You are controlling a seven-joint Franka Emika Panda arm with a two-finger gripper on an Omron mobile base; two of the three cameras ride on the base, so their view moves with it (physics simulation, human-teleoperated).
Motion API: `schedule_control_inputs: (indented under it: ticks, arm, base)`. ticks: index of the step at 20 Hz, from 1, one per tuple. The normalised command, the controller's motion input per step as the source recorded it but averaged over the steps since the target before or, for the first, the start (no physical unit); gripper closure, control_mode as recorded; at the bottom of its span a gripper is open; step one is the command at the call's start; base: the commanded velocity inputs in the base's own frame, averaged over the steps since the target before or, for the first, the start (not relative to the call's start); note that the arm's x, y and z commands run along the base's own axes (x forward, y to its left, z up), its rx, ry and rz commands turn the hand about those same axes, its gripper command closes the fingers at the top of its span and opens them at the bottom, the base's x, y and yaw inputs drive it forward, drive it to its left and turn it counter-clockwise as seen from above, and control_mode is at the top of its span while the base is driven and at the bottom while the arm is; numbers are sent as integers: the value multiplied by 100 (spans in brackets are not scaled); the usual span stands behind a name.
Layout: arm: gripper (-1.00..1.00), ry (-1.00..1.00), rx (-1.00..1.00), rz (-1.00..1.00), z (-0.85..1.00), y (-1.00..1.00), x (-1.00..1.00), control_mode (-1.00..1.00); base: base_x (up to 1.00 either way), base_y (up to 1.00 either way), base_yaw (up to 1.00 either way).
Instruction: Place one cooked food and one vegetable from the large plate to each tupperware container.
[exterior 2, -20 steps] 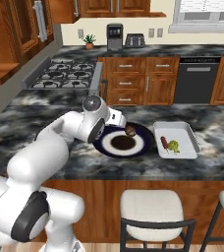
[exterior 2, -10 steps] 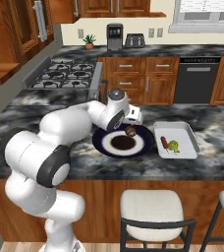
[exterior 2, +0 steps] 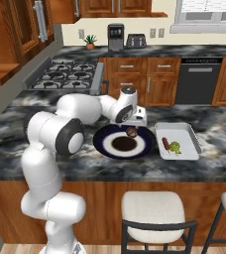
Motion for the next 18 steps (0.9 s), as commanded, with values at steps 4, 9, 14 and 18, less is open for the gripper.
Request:
schedule_control_inputs:
  ticks: [4, 9, 14, 18]
  arm:
    - [-100, 5, 0, 10, -56, 0, 41, -100]
    - [-100, 6, 0, 8, -51, 0, 58, -100]
    - [-100, 3, 0, 3, -24, -2, 58, -100]
    - [-100, 7, 0, 3, -35, -1, 59, -100]
  base:
    - [0, 0, 0]
    - [0, 0, 0]
    - [0, 0, 0]
    - [0, 0, 0]
